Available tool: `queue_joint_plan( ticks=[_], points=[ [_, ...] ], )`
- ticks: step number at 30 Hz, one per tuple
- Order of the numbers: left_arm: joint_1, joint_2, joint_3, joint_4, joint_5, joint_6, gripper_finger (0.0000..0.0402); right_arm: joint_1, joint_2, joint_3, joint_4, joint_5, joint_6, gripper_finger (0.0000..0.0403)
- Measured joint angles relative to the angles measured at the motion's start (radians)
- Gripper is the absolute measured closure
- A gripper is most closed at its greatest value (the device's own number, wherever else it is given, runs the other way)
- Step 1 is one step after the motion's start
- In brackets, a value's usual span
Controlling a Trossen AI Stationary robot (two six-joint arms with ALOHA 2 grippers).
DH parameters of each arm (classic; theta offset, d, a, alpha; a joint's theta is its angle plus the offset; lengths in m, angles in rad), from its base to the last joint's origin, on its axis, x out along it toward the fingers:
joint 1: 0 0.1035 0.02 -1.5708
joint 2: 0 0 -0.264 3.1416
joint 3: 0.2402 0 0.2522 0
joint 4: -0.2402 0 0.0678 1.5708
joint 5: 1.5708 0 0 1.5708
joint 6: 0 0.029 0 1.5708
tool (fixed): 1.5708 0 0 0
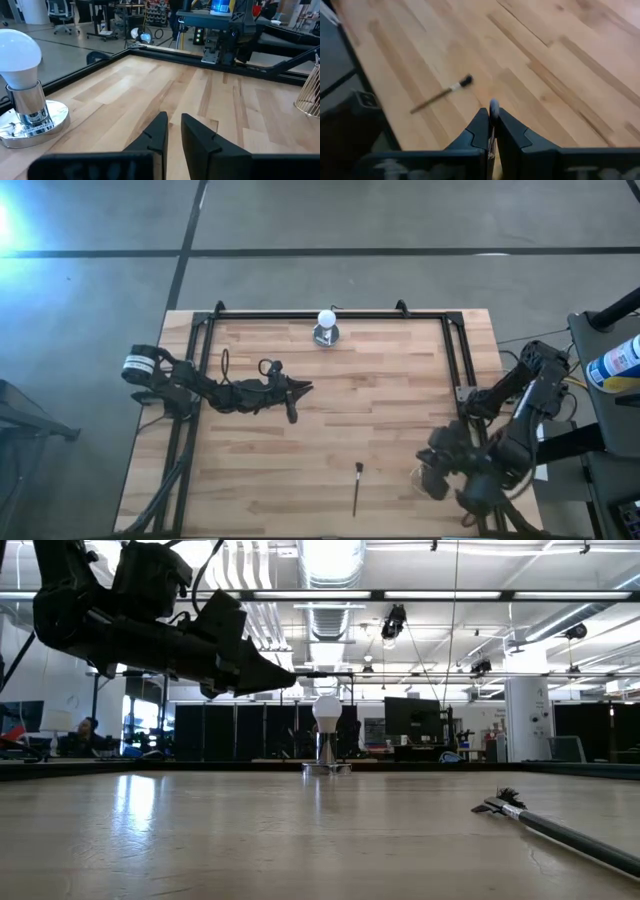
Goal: Pick & Place Makeup Supplies
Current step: Put the silver makeup brush into the gold makeup holder
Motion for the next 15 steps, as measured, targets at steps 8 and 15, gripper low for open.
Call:
queue_joint_plan(
  ticks=[8,15],
  points=[
    [0.000,0.000,0.000,0.000,-0.002,-0.020,0.0358,0.114,0.000,-0.096,-0.069,0.015,0.162,0.0390],
    [0.000,0.000,0.000,0.000,-0.001,-0.028,0.0358,0.128,0.000,-0.208,-0.011,0.027,0.184,0.0388]
  ],
)
